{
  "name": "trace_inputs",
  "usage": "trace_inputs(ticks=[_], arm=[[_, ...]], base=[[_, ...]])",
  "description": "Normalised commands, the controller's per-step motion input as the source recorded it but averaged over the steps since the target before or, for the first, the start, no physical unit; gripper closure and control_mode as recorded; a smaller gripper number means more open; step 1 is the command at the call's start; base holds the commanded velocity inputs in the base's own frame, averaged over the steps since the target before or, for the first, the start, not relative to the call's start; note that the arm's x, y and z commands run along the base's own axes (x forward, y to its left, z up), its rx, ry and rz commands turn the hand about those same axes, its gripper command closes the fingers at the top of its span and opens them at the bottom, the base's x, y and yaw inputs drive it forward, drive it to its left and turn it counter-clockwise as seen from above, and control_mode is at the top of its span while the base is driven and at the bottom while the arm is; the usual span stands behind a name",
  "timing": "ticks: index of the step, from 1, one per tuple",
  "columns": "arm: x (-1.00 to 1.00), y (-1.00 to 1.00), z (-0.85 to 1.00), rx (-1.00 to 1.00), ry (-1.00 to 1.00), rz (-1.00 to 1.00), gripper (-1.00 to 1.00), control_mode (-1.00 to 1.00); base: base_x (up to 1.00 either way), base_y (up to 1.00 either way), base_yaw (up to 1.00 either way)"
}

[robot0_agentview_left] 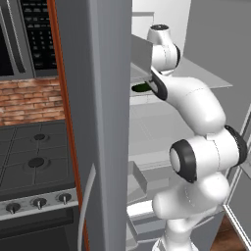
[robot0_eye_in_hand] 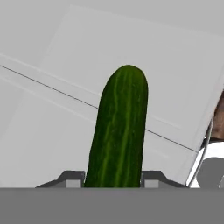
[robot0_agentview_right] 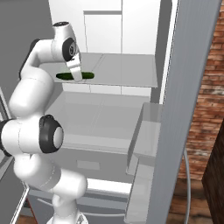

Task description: Place one cucumber and one fish in each tupperware on the nearby counter, to pack two identical lunches.

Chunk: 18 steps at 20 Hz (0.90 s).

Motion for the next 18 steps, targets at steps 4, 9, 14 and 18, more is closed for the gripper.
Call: trace_inputs(ticks=[4,9,14,18], arm=[[-0.03,0.00,-0.26,0.00,0.18,-0.04,1.00,-1.00],[-0.54,-0.23,-0.43,0.00,0.02,-0.06,1.00,-1.00],[-0.92,-0.36,-0.55,0.00,-0.03,-0.06,1.00,-1.00],[-0.93,-0.37,-0.48,0.00,-0.05,-0.07,1.00,-1.00]], base=[[0.00,0.00,0.00],[0.00,0.00,0.00],[0.00,0.00,0.00],[0.00,0.00,0.00]])
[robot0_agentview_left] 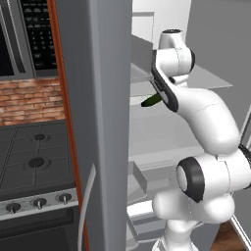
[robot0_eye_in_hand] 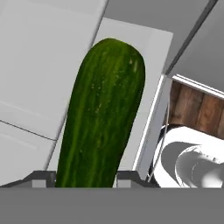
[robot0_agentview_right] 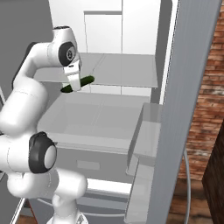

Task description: Place one cucumber and one fish in each tupperware on the nearby counter, to pack two identical lunches.

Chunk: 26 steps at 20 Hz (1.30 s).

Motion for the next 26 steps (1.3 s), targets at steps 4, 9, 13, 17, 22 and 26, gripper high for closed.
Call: trace_inputs(ticks=[4,9,13,17,22,26], arm=[[-0.67,-0.34,-0.18,0.00,-0.11,-0.03,1.00,-1.00],[-0.48,-0.18,0.05,0.01,-0.19,0.00,1.00,-1.00],[-0.44,-0.04,0.18,0.01,-0.26,0.00,1.00,-1.00],[-0.43,0.00,0.20,0.01,-0.33,0.00,1.00,-1.00],[-0.47,-0.02,0.19,0.02,-0.31,0.03,1.00,-1.00],[-0.53,-0.13,0.12,0.04,-0.28,0.11,1.00,-1.00]], base=[[0.00,0.00,0.00],[0.00,0.00,0.00],[0.00,0.00,0.00],[0.00,0.00,0.00],[0.00,0.00,0.00],[0.00,0.00,0.00]])
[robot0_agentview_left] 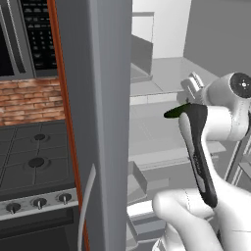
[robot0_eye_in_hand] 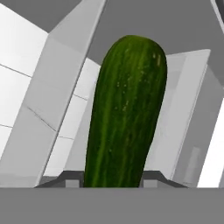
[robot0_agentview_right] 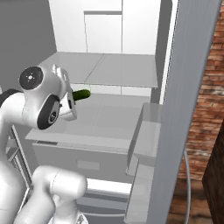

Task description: Place one cucumber and one fish in each tupperware on the nearby counter, to pack two identical lunches.

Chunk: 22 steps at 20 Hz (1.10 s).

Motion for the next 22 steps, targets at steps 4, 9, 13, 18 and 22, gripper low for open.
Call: trace_inputs(ticks=[4,9,13,18,22], arm=[[-0.43,-0.03,0.05,0.02,-0.20,0.12,1.00,-1.00],[-0.27,0.01,0.04,0.00,-0.12,0.09,1.00,-1.00],[-0.08,0.00,0.02,0.00,-0.03,0.02,1.00,1.00],[0.00,0.00,0.00,0.00,0.00,0.00,1.00,1.00],[0.00,0.00,0.00,0.00,0.00,0.00,1.00,1.00]], base=[[0.00,0.00,0.00],[0.00,0.00,0.00],[-0.31,0.00,0.06],[-0.61,-0.02,0.01],[-0.76,-0.11,0.00]])
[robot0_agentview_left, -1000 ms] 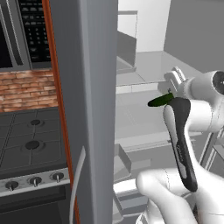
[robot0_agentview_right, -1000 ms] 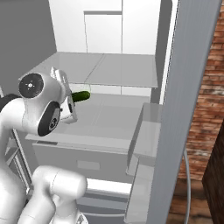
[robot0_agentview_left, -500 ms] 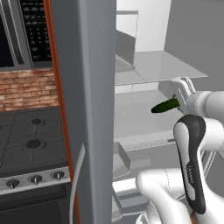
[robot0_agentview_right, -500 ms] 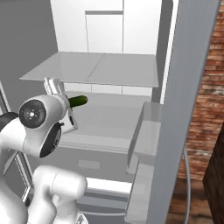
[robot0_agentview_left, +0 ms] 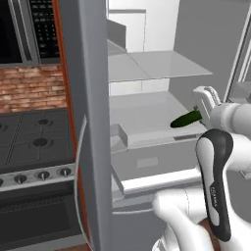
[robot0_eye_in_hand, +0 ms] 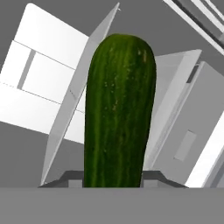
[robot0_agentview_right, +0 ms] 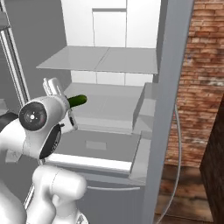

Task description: Place one cucumber and one fish in each tupperware on the nearby counter, to pack two identical lunches.

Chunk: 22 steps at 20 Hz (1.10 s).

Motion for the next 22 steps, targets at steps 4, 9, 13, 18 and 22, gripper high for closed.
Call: trace_inputs(ticks=[4,9,13,18,22], arm=[[0.00,0.00,0.00,0.00,0.00,0.00,1.00,1.00],[0.00,0.00,0.00,0.00,0.00,0.00,1.00,1.00],[0.00,0.00,0.00,0.00,0.00,0.00,1.00,1.00],[0.00,0.00,0.00,0.00,0.00,0.00,1.00,1.00],[0.00,0.00,0.00,0.00,0.00,0.00,1.00,1.00]], base=[[-0.69,0.00,0.00],[-0.77,0.00,0.00],[-0.80,0.00,0.00],[-0.71,0.02,0.00],[-0.44,0.64,0.00]])
